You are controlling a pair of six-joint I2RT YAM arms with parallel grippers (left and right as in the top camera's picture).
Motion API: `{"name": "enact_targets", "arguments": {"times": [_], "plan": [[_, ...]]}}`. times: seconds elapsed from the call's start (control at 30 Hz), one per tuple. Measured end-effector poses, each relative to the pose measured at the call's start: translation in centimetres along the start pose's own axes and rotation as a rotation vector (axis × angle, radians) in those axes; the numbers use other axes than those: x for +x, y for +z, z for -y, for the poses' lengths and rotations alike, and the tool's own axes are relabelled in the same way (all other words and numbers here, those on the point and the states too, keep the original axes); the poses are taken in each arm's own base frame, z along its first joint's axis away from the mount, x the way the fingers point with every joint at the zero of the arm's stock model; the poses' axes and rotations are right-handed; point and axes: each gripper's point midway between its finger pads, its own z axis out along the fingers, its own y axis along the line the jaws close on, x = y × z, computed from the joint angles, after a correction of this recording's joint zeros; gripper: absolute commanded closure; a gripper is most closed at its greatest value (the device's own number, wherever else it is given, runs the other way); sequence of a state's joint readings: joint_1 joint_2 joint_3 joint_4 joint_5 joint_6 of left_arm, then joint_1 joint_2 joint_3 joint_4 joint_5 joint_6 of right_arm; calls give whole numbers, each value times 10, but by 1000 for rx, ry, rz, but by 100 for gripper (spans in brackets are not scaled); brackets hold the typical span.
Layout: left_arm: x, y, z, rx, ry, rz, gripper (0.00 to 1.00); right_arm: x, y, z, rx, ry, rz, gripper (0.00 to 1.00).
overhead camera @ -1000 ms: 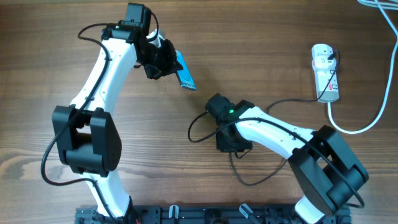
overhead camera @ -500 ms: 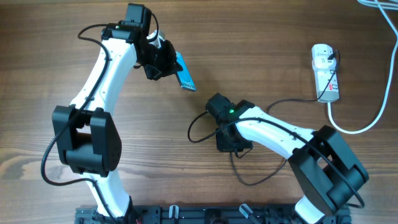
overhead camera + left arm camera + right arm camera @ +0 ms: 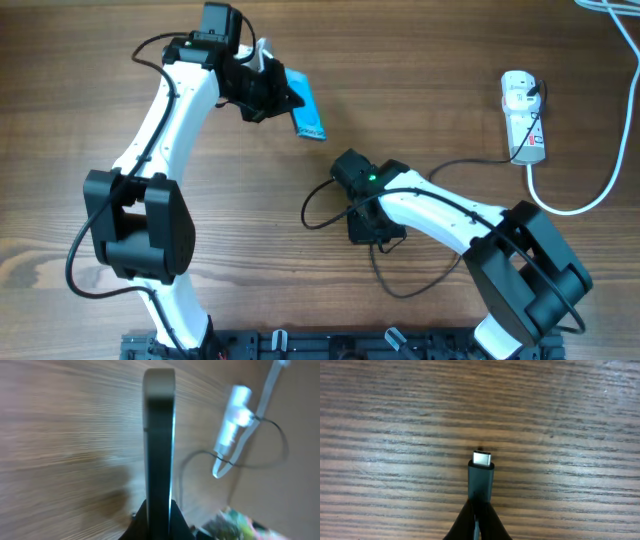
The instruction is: Plug charger to phone and switch on socket
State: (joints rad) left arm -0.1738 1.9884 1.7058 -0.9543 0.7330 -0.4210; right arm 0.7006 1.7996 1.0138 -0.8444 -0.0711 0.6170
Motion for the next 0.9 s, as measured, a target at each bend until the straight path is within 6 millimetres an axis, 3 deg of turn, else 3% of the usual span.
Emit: {"name": "enact_targets", "arguments": {"times": [0.17, 0.27, 0.4, 0.6, 0.77, 0.9], "plan": [[3, -1, 20, 105, 76, -24, 96, 4, -17, -7, -36, -26, -18, 96], [3, -3, 33, 180, 142, -31, 96, 2, -43, -18, -109, -56, 32, 96], [3, -6, 49, 263, 209, -33, 96, 5, -93, -34, -257, -109, 136, 96], [10, -4, 64, 325, 259, -58, 96, 14, -138, -38, -362, -151, 241, 96], [19, -8, 94, 459, 354, -82, 96, 18, -152, -39, -394, -158, 278, 96], [28, -27, 122, 602, 409, -113, 96, 21, -151, -37, -389, -137, 261, 96]]}}
